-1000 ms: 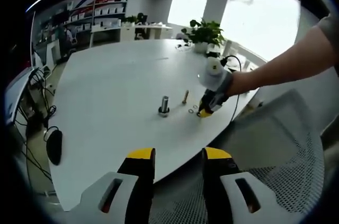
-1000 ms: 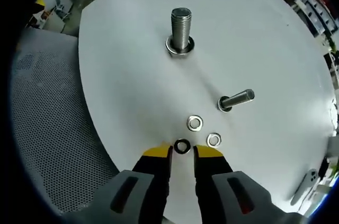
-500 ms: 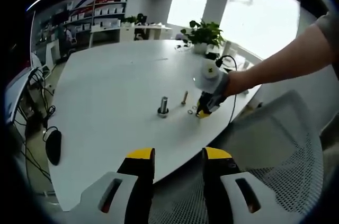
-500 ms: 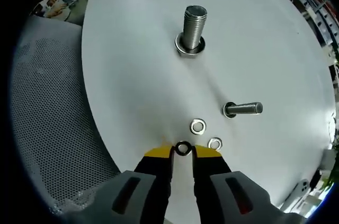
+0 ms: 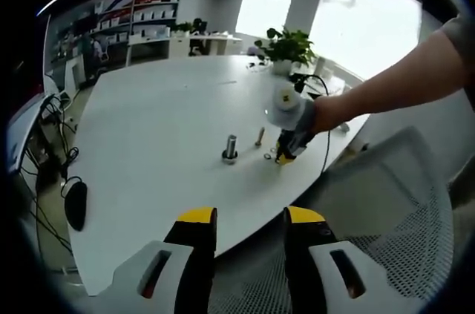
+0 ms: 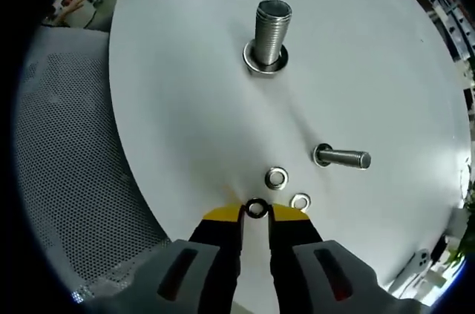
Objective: Place the washer onto the threaded stud by aligning its center hole with the stud, sliding it down to the base, and recovering from edge contact or off-axis alignment until the washer reaches the visible bottom stop.
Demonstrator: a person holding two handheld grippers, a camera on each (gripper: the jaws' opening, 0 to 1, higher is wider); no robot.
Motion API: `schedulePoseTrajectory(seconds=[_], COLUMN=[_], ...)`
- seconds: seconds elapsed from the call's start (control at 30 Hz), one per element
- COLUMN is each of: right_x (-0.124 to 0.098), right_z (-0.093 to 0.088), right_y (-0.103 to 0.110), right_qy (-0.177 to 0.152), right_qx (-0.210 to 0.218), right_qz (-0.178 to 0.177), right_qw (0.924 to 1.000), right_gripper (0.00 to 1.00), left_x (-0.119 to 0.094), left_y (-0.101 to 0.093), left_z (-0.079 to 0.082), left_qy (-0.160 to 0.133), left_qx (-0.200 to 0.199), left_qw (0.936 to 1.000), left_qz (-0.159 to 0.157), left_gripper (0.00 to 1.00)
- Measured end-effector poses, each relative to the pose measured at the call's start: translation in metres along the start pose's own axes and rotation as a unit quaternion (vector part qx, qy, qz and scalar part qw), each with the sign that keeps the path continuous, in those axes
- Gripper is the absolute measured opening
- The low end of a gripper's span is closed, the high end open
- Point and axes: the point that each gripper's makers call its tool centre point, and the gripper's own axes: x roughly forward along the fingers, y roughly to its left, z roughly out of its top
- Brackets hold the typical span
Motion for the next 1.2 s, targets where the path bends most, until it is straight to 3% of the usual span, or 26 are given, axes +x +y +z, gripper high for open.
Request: schedulePoseTrajectory(seconds=[0.2,0.27,0.9,1.2], right_x=[-0.001,-0.001,-0.001,-0.016], right_z=[0.000,0.000,-0.002,-0.008], right_y=[0.001,0.000,-0.002,-0.013], right_qy=[-0.018,-0.029,-0.040,-0.045], right_qx=[-0.004,0.015,0.040,0.050], right_qz=[-0.008,-0.006,0.000,-0.008], right_qw=[0.9998,0.9995,0.9984,0.9977], right_gripper=[0.14,0.14,0.13,0.13], left_x=[0.000,0.000,0.000,0.000], left_y=[0.000,0.000,-0.001,-0.001], left_z=[0.000,-0.001,-0.001,0.000], left_qy=[0.001,0.001,0.002,0.000], left_qx=[0.000,0.000,0.002,0.003], left_qw=[1.0000,1.0000,1.0000,1.0000], left_qz=[0.000,0.000,-0.001,-0.001], left_gripper=[0.34,0.34,0.34,0.34])
